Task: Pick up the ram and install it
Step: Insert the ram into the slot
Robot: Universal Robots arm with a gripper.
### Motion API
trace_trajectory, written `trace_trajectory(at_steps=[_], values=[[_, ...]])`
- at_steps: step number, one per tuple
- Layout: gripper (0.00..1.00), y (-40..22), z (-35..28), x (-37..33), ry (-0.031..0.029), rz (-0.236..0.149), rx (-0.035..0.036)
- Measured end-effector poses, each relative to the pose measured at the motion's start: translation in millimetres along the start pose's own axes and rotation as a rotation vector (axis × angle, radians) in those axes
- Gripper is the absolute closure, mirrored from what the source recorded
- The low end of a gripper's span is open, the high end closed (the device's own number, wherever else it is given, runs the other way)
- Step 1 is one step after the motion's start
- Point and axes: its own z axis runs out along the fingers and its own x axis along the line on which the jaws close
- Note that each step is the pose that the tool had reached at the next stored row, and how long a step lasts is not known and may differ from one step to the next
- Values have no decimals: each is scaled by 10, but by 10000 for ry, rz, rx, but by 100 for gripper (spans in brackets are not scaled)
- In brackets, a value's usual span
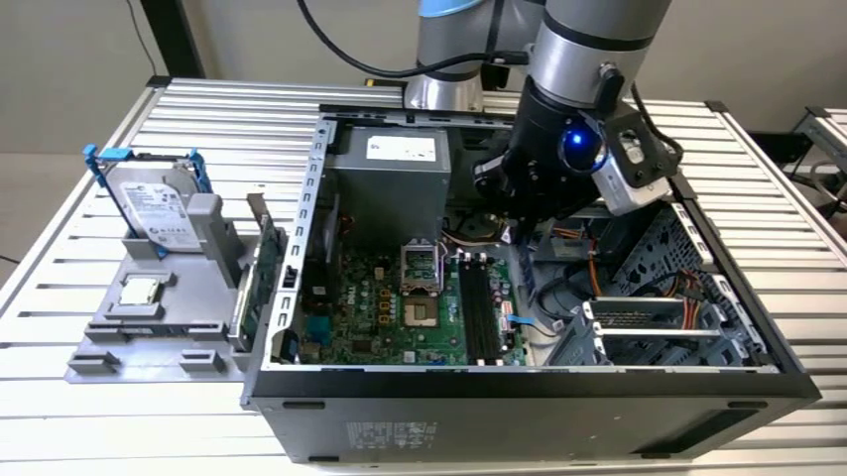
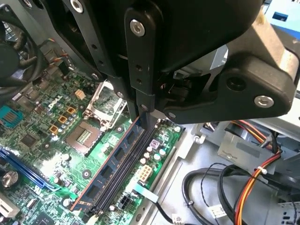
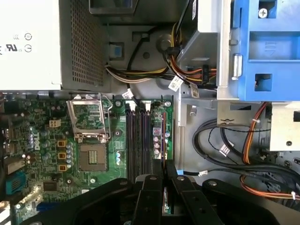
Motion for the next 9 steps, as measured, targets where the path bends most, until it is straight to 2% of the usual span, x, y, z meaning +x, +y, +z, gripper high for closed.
trace_trajectory(at_steps=[9], values=[[100,1,159,4,2,8,1]])
